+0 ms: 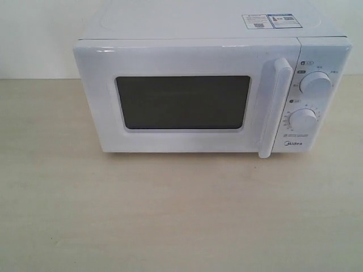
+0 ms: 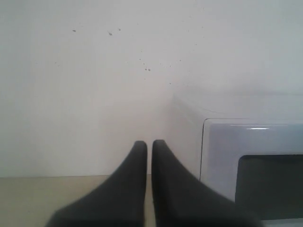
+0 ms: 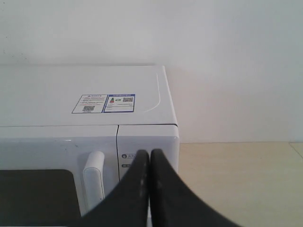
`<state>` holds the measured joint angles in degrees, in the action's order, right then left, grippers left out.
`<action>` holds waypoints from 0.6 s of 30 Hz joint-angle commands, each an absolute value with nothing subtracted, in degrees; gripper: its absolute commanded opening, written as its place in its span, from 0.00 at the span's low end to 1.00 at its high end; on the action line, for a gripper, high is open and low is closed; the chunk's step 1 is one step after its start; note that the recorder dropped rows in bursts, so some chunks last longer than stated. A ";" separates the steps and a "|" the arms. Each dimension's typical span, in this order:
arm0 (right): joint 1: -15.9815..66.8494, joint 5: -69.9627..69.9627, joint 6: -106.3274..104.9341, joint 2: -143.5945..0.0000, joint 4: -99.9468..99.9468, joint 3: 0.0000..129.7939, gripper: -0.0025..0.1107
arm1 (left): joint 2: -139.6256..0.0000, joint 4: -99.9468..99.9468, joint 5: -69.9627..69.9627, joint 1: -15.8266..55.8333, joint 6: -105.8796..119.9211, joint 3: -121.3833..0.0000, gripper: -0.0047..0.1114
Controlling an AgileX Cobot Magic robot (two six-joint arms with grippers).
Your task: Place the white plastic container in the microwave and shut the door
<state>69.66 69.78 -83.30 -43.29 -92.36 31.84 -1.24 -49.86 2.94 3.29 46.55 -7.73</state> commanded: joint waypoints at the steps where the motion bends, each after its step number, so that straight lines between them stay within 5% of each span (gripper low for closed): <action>1: 69.80 69.96 -83.40 -43.04 -92.28 31.54 0.02 | -0.94 -47.65 1.49 3.00 46.48 -7.44 0.08; 9: 69.80 69.96 -83.40 -43.04 -92.28 31.54 0.02 | -0.94 -46.36 1.60 3.00 46.10 -6.79 0.08; 18: 69.80 69.96 -83.40 -43.04 -92.28 31.54 0.02 | -0.94 -13.92 3.44 3.00 17.09 -2.18 0.08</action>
